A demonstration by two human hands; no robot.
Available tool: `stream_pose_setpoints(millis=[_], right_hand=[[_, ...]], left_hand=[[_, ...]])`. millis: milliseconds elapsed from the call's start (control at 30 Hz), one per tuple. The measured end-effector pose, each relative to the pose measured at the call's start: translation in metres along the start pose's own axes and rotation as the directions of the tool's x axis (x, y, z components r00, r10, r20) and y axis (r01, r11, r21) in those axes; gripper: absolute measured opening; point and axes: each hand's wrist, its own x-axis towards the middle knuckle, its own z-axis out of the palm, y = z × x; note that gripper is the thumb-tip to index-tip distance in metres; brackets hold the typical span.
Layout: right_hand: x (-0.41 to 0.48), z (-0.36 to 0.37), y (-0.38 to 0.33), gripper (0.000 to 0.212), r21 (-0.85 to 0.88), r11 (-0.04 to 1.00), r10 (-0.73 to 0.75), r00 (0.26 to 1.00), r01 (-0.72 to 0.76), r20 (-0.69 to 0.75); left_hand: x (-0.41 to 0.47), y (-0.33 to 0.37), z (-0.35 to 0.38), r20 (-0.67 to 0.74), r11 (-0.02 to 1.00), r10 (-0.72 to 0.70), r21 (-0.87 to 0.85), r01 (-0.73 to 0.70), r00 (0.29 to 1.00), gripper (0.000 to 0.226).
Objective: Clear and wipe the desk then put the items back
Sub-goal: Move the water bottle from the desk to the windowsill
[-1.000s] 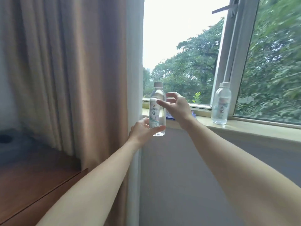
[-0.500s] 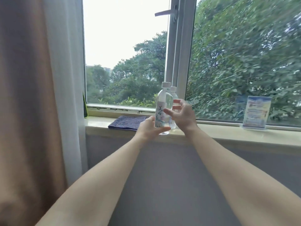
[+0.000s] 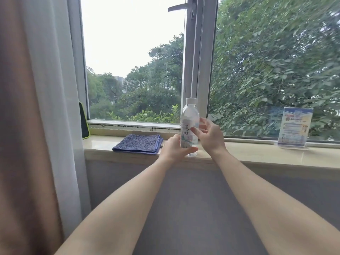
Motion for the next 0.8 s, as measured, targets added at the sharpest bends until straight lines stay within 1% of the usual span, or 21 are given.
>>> stream_pose_setpoints(millis=[67,167,267,367,433,533,700,800], right_hand=[[-0.0001,0.0004,0.0022,0.056,0.014,1.0,-0.003,1.0,0.003,0.005],[-0.0009,0.0006,0.0051,0.056,0.039,0.999,0.008,1.0,-0.008,0.005],[-0.0006,-0.0006,0.0059,0.057,0.053,0.998,0.016,1.0,-0.018,0.026],[0.0015,-0.0027,0.0062,0.054,0.048,0.999,0.003,0.999,-0.005,0.04],[0.0022,-0.0035,0.006,0.054,0.041,0.999,-0.004,0.999,0.002,0.047],[0.0007,-0.003,0.0073,0.054,0.051,0.999,-0.008,0.999,0.005,0.053],[-0.0005,-0.0025,0.0087,0.053,0.049,0.999,-0.014,0.999,0.011,0.048],[-0.0018,-0.001,0.0072,0.051,0.03,0.999,-0.015,1.0,0.014,0.027]], left_hand=[[0.001,-0.0013,0.0016,-0.014,1.0,0.002,-0.001,-0.002,1.0,0.066],[0.0022,-0.0016,0.0022,0.007,1.0,0.018,0.017,-0.018,1.0,0.064],[0.0033,-0.0023,-0.0012,0.027,0.999,0.03,-0.011,-0.03,0.999,0.067],[0.0047,-0.0067,-0.0059,0.038,0.998,0.038,-0.047,-0.036,0.999,0.057],[0.0054,-0.0088,-0.0065,0.042,0.998,0.051,-0.028,-0.05,0.998,0.054],[0.0064,-0.0081,-0.0015,0.017,0.998,0.057,0.02,-0.058,0.998,0.058],[0.0044,-0.0052,0.0031,0.018,0.998,0.059,0.032,-0.059,0.998,0.057],[-0.0011,-0.0046,0.0018,0.03,0.997,0.063,0.038,-0.064,0.998,0.07]])
